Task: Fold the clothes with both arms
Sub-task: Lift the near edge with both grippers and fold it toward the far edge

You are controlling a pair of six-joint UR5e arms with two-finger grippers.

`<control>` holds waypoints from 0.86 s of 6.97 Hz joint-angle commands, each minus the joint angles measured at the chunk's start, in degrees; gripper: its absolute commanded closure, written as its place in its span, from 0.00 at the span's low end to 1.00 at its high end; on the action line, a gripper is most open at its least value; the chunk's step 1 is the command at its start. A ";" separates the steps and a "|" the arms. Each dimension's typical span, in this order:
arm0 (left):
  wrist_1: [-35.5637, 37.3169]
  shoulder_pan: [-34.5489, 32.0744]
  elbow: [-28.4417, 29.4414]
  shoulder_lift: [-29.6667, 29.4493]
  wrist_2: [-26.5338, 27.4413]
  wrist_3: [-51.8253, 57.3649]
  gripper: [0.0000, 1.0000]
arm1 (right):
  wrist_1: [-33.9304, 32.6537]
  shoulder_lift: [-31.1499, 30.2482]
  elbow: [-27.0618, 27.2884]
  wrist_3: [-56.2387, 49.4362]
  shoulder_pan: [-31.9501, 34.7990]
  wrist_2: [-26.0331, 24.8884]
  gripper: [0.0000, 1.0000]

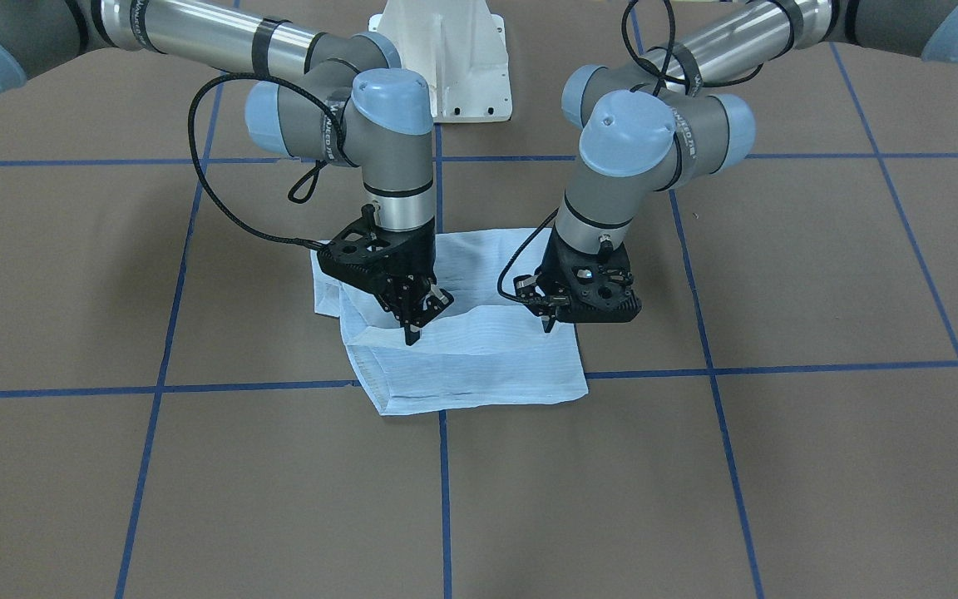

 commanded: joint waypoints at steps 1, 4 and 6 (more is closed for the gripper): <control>-5.73 -0.39 5.94 -0.08 0.09 1.16 1.00 | 0.23 2.02 -4.99 -0.85 0.18 0.18 1.00; -7.18 -0.39 8.08 -0.34 0.01 1.16 0.63 | 3.56 2.03 -7.29 -4.88 0.18 0.18 0.75; -9.46 -0.56 7.56 -0.08 -0.43 1.42 0.00 | 3.39 3.16 -7.47 -11.47 2.97 5.92 0.00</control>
